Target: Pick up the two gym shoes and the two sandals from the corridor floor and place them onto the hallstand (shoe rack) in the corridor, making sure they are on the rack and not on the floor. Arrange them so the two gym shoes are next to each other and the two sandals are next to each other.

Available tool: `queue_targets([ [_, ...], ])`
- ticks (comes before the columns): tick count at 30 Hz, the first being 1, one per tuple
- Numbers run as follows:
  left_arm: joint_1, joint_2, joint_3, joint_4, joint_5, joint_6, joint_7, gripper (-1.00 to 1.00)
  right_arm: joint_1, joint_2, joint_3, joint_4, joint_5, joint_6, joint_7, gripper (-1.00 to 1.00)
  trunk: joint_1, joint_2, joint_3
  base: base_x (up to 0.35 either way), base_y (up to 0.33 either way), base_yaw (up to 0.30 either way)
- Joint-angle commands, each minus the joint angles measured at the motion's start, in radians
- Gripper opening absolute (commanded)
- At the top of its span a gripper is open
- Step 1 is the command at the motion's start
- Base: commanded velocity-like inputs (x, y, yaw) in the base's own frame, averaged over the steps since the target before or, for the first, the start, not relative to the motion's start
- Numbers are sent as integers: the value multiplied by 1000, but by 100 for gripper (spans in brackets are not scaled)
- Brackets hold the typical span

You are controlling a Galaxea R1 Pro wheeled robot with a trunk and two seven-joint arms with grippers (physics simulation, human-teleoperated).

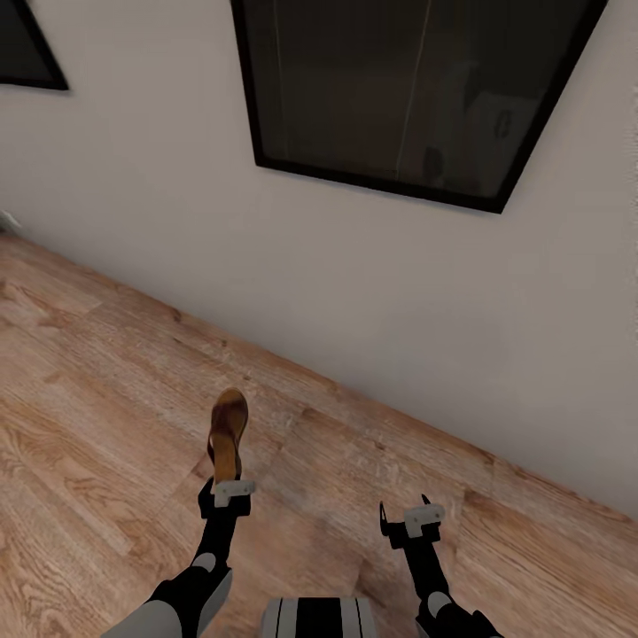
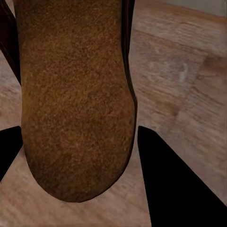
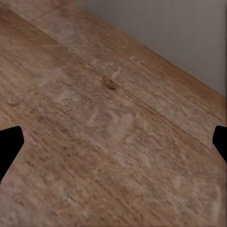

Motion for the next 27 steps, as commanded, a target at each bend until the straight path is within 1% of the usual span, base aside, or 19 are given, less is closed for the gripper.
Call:
queue_targets([
  [1, 0, 0, 0, 0, -3, 1, 1, -100, 0, 0, 0, 0, 0, 0, 0, 100, 0, 0, 3, 0, 0, 0],
  [10, 0, 0, 2, 1, -3, 1, 1, -100, 0, 1, 1, 1, 0, 0, 0, 100, -4, 2, 29, 0, 0, 0],
  [27, 0, 0, 6, 3, -3, 2, 1, -100, 0, 2, 1, 2, 0, 0, 0, 100, -12, 6, 93, 0, 0, 0],
])
